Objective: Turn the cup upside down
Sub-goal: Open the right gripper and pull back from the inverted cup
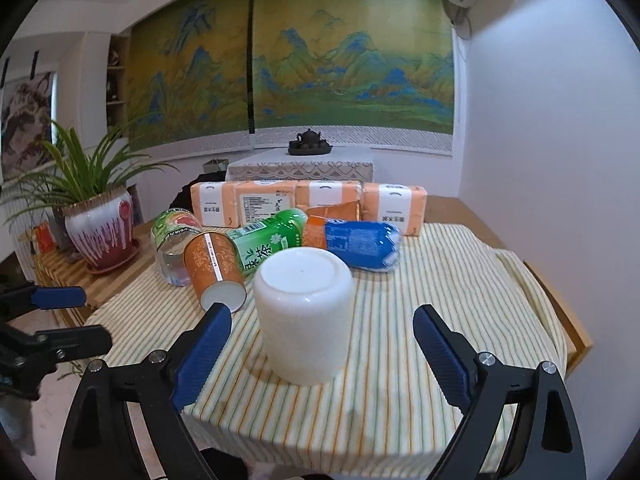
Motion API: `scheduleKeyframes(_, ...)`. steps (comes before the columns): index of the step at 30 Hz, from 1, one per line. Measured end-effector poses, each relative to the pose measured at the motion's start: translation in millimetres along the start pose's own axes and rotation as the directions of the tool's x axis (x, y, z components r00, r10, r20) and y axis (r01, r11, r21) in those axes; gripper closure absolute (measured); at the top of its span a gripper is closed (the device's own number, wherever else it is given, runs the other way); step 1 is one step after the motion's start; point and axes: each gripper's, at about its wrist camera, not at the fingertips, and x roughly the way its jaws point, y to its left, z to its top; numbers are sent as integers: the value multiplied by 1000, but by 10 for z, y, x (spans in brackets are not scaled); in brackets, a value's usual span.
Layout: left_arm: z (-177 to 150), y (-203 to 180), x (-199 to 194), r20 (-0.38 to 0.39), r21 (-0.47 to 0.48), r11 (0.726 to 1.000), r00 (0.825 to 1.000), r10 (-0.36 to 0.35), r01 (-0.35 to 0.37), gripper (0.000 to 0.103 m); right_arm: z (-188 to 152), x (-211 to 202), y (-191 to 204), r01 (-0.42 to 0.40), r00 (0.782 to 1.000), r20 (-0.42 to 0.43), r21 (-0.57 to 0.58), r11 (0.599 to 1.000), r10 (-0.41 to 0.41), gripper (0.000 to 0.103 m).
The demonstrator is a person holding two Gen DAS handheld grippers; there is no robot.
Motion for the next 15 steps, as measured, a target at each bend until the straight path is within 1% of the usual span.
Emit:
scheduleKeyframes(3, 11, -47, -21, 26, 1, 1000, 1000, 9, -9, 11, -30, -76, -90, -1, 1000, -15, 37, 999, 1, 13)
scheduleKeyframes(7, 7, -150, -56, 93, 16, 999, 995, 43, -45, 11, -56, -200, -198, 17, 1000, -13, 77, 997, -17, 13)
scheduleKeyframes(9, -9, -202, -84, 137, 15, 998, 989, 58, -60, 10, -54, -250, -231, 17, 1000, -9, 95, 995, -16, 13)
scheduleKeyframes(11, -10, -232, -105, 164, 8, 998, 984, 66, -68, 10, -55, -296, -251, 22, 1000, -6, 107, 994, -21, 13)
scheduleKeyframes(15, -10, -299, -203, 240, 0, 993, 964, 112, -116, 9, -59, -363, -231, 36, 999, 1, 100, 994, -37, 13)
